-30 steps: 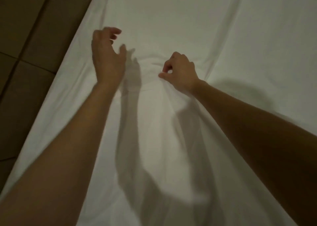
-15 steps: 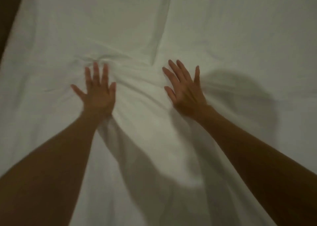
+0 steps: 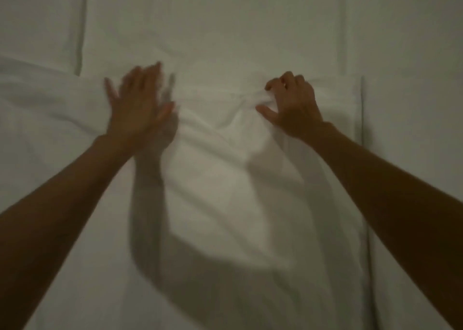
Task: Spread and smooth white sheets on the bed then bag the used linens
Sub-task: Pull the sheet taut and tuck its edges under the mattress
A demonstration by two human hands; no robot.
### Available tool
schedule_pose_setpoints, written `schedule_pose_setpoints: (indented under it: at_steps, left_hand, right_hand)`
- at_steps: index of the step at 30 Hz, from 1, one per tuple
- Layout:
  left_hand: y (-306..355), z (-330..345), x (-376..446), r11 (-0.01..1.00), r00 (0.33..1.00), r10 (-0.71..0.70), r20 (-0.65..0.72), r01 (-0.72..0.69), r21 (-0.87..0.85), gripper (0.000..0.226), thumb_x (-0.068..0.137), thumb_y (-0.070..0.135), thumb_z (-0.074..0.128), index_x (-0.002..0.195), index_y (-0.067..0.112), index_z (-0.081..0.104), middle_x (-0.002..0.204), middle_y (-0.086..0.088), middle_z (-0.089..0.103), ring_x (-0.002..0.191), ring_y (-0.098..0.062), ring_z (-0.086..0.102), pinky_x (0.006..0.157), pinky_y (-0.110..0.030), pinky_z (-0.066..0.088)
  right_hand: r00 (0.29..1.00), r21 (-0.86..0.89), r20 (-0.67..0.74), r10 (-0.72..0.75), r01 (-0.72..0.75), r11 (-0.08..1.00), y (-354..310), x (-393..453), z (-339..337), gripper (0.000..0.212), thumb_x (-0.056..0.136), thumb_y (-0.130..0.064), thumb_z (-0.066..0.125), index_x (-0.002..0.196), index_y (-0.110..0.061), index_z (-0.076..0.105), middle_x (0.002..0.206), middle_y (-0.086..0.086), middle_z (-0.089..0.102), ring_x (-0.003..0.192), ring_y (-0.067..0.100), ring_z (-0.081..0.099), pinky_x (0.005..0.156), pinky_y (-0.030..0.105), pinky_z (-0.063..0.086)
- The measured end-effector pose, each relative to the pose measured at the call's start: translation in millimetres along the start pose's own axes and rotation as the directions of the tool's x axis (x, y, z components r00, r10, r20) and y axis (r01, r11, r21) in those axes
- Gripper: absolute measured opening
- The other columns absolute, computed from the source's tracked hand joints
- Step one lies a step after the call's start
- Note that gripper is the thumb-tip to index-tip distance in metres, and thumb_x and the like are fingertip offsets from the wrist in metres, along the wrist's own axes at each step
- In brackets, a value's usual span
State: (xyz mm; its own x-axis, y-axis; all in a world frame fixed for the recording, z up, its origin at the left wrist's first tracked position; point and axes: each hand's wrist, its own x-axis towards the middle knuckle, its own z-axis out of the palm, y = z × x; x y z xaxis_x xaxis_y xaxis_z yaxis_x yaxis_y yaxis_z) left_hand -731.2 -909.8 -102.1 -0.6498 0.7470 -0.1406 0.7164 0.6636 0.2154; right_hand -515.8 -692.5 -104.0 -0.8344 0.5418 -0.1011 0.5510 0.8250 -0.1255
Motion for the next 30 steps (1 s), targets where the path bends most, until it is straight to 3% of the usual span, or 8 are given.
schedule_pose_setpoints:
  at_steps: [5,9,12,15,19,21,26,30]
  left_hand:
    - [40,-10,23,0.997,0.973,-0.037,0.227,0.050,-0.051,0.054,0.082,0.053,0.058,0.124,0.020,0.057,0.123,-0.008,0.058,0.123,-0.031,0.044,0.104,-0.043,0.024]
    - [27,-32,22,0.998,0.940,0.062,0.336,-0.051,-0.044,0.047,0.078,0.060,0.055,0.094,0.016,0.058,0.082,-0.001,0.055,0.100,-0.032,0.056,0.095,-0.039,0.029]
    - [12,-38,23,0.993,0.979,0.043,0.198,-0.019,-0.119,0.024,0.090,0.038,0.065,0.100,0.016,0.063,0.089,0.002,0.055,0.099,-0.030,0.057,0.095,-0.040,0.030]
    - [9,-40,19,0.979,0.997,0.058,0.053,-0.046,-0.199,0.015,0.088,0.033,0.067,0.092,0.020,0.062,0.086,-0.001,0.052,0.087,-0.022,0.052,0.089,-0.036,0.027]
    - [3,-41,11,0.959,0.986,0.107,0.129,-0.068,-0.276,0.053,0.073,0.062,0.056,0.098,0.018,0.070,0.095,-0.005,0.067,0.094,-0.026,0.062,0.098,-0.047,0.041]
    - [-2,-40,7,0.964,0.978,0.145,0.152,-0.105,-0.246,0.069,0.069,0.067,0.048,0.106,0.012,0.070,0.099,-0.006,0.067,0.095,-0.027,0.061,0.092,-0.041,0.043]
    - [-11,-40,1,0.917,0.996,0.043,0.073,-0.010,-0.400,0.020,0.097,0.032,0.055,0.100,0.018,0.070,0.095,0.001,0.066,0.085,-0.018,0.061,0.070,-0.013,0.040]
    - [-11,-41,1,0.921,0.998,-0.010,0.060,0.033,-0.387,0.025,0.100,0.022,0.050,0.106,0.012,0.073,0.096,-0.003,0.070,0.086,-0.011,0.059,0.068,-0.006,0.037]
  right_hand:
    - [0.986,0.212,0.155,-0.057,0.023,0.977,-7,30,-7,0.036,0.095,-0.049,0.048,0.116,-0.020,0.056,0.118,0.002,0.051,0.114,0.023,0.044,0.092,0.040,0.028]
    - [0.949,0.431,0.295,-0.115,-0.025,0.902,1,42,-16,0.027,0.093,-0.016,0.049,0.117,-0.023,0.061,0.119,-0.004,0.060,0.115,0.017,0.051,0.102,0.040,0.030]
    - [0.912,0.429,0.391,-0.125,-0.060,0.902,19,49,-24,0.051,0.078,0.006,0.048,0.114,-0.028,0.063,0.112,-0.007,0.057,0.107,0.012,0.052,0.105,0.047,0.037]
    - [0.924,0.416,0.344,-0.166,0.009,0.909,19,58,-25,0.042,0.078,0.006,0.057,0.107,-0.022,0.067,0.100,-0.005,0.058,0.095,0.014,0.055,0.095,0.038,0.044]
    - [0.884,0.449,0.426,-0.194,-0.020,0.893,28,65,-39,0.050,0.074,0.013,0.061,0.116,-0.015,0.065,0.103,0.001,0.059,0.092,0.015,0.054,0.076,0.021,0.042]
    - [0.849,0.418,0.497,-0.181,-0.051,0.907,32,68,-42,0.059,0.071,0.019,0.059,0.119,-0.016,0.061,0.108,0.002,0.055,0.094,0.016,0.051,0.073,0.021,0.041]
    - [0.834,0.351,0.532,-0.147,-0.059,0.935,25,72,-37,0.060,0.069,0.021,0.055,0.114,-0.018,0.057,0.105,0.002,0.050,0.090,0.019,0.048,0.073,0.028,0.041]
    - [0.854,0.406,0.503,-0.131,-0.099,0.908,28,68,-39,0.047,0.075,0.013,0.065,0.108,-0.021,0.060,0.101,0.001,0.056,0.086,0.017,0.051,0.067,0.015,0.040]
